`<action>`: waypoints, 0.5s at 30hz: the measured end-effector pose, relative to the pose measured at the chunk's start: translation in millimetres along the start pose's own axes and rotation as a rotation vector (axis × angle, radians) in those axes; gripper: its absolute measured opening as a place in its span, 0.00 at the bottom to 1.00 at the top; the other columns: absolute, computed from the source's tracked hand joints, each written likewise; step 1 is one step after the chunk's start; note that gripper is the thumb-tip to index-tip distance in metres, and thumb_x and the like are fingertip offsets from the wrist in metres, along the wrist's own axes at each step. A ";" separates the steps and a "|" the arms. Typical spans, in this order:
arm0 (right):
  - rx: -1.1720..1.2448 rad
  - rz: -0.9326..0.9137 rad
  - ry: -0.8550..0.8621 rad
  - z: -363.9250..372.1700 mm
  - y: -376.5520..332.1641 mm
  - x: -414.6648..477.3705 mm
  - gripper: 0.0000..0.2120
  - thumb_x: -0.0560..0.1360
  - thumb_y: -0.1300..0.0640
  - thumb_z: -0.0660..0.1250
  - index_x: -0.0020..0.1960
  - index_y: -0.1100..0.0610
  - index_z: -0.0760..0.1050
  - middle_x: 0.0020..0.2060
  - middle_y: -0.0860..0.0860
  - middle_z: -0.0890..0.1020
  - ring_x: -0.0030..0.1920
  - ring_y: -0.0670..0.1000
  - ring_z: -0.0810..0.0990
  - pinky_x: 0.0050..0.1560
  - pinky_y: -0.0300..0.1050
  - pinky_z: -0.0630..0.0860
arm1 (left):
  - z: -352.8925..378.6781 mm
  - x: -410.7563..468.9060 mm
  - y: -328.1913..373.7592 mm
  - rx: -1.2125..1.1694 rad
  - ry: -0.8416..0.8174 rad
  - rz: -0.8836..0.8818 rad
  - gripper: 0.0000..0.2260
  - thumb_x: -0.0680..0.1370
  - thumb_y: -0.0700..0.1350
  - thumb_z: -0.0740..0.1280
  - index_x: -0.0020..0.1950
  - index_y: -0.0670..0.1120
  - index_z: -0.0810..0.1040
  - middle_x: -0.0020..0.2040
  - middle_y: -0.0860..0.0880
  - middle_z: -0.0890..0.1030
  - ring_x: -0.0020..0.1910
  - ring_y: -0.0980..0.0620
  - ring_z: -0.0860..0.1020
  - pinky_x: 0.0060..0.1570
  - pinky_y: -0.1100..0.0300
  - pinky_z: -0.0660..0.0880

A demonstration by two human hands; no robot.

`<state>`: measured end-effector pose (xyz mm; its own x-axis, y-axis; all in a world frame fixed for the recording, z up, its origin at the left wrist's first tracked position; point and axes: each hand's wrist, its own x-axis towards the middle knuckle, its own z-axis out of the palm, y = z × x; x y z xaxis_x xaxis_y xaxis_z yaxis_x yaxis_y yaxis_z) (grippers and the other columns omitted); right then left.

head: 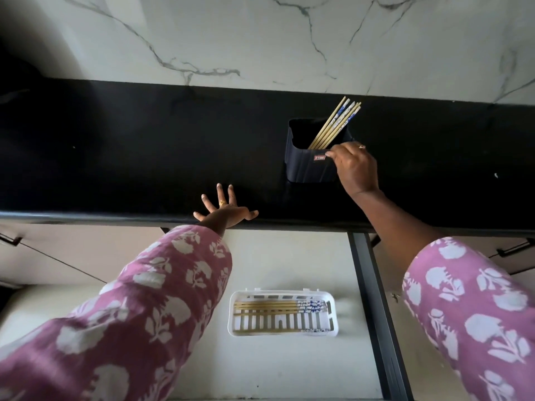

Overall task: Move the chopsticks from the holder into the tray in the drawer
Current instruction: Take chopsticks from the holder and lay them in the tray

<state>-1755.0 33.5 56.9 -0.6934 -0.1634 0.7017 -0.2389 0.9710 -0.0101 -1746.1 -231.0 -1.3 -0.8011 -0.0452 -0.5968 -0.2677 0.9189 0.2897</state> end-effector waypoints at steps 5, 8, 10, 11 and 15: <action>0.104 0.479 -0.108 6.4 13.7 29.2 0.09 0.76 0.60 0.65 0.50 0.64 0.81 0.47 0.62 0.83 0.49 0.61 0.81 0.45 0.49 0.77 | -0.1 0.7 1.3 0.000 -0.009 -0.011 0.41 0.74 0.68 0.59 0.77 0.57 0.37 0.77 0.56 0.34 0.75 0.38 0.33 0.68 0.32 0.40; 0.149 0.694 -0.065 10.6 22.6 45.8 0.10 0.77 0.60 0.64 0.55 0.64 0.79 0.51 0.61 0.82 0.53 0.60 0.80 0.49 0.47 0.76 | 1.3 2.5 1.3 0.005 -0.018 -0.013 0.41 0.74 0.68 0.59 0.77 0.58 0.37 0.77 0.56 0.33 0.75 0.38 0.33 0.68 0.32 0.40; 0.214 0.849 -0.043 14.0 25.4 57.1 0.12 0.77 0.59 0.64 0.58 0.64 0.78 0.54 0.62 0.82 0.56 0.59 0.80 0.52 0.46 0.76 | 1.4 3.6 0.1 0.008 -0.024 -0.019 0.42 0.74 0.68 0.59 0.77 0.57 0.37 0.77 0.56 0.33 0.75 0.38 0.33 0.68 0.32 0.40; 0.248 0.916 -0.047 17.0 27.7 61.9 0.13 0.77 0.59 0.65 0.58 0.65 0.77 0.54 0.62 0.82 0.56 0.59 0.79 0.53 0.46 0.75 | 1.2 4.4 -0.4 0.010 -0.028 -0.023 0.42 0.74 0.68 0.59 0.77 0.57 0.36 0.77 0.56 0.33 0.75 0.38 0.33 0.68 0.32 0.40; 0.420 1.058 -0.050 30.5 40.8 77.9 0.17 0.74 0.54 0.69 0.52 0.68 0.79 0.46 0.61 0.83 0.47 0.56 0.81 0.47 0.47 0.76 | 2.2 7.8 -0.9 0.001 -0.028 -0.022 0.42 0.74 0.68 0.60 0.77 0.58 0.36 0.76 0.56 0.32 0.75 0.38 0.33 0.68 0.32 0.40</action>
<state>-1839.4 55.0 89.4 -0.7068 0.6867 0.1700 0.2797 0.4920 -0.8244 -1750.9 -231.3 -7.9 -0.7799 -0.0546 -0.6236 -0.2847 0.9181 0.2757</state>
